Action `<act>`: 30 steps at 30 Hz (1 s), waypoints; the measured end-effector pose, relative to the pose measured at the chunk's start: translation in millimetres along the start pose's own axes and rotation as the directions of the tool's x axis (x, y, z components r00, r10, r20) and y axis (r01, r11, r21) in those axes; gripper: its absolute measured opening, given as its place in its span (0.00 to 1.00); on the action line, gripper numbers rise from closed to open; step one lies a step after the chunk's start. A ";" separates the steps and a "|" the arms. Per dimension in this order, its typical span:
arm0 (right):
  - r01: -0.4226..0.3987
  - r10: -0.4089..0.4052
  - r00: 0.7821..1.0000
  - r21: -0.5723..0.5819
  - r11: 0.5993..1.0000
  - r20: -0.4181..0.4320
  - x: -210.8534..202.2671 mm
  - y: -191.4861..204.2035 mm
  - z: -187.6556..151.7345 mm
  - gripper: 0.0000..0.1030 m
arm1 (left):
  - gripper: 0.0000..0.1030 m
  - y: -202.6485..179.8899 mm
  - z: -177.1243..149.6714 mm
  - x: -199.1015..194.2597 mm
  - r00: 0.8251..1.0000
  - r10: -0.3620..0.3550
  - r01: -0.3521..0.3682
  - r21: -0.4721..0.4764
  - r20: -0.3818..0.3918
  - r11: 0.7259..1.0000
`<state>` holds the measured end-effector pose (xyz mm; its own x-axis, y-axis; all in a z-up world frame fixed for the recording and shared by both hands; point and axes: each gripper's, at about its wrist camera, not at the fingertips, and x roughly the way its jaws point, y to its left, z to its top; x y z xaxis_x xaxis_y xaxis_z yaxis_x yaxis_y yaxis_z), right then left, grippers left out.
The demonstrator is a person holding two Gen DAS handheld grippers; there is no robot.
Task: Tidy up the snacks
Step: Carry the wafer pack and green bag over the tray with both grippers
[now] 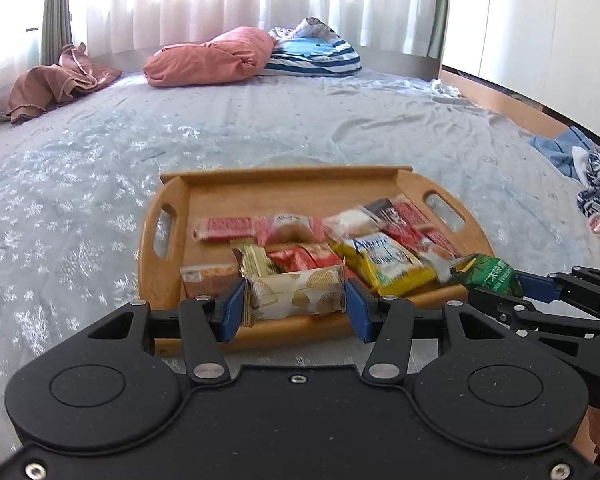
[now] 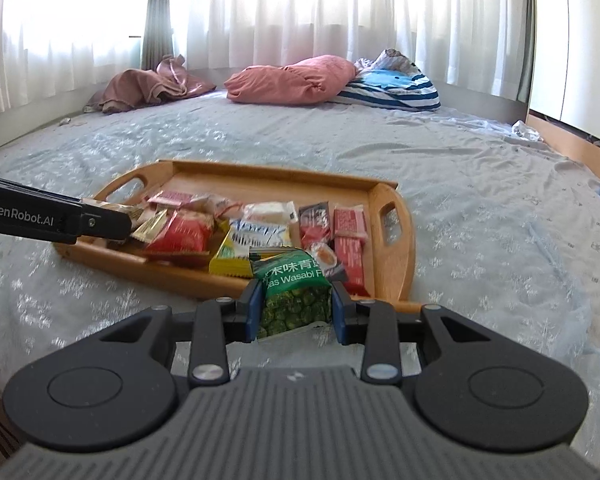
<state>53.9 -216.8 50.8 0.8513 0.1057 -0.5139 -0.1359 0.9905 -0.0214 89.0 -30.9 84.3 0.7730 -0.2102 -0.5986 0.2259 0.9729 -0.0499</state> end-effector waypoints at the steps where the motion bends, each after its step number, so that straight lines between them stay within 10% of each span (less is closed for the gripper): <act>1: 0.001 -0.001 1.000 0.004 1.000 0.003 1.0 -0.7 2.8 0.38 | 0.48 1.2 3.1 1.7 1.000 0.003 -0.003 -0.001 0.003 1.000; 30: -0.069 0.086 0.993 0.186 0.980 -0.081 147.7 -26.6 99.5 0.38 | 0.49 50.3 98.2 154.6 0.993 0.070 -0.085 -0.160 -0.098 0.984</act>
<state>233.7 -218.8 60.7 0.7928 0.1826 -0.5815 -0.0977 0.9798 0.1745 278.1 -24.0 67.7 0.7252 -0.1315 -0.6758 0.0621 0.9901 -0.1261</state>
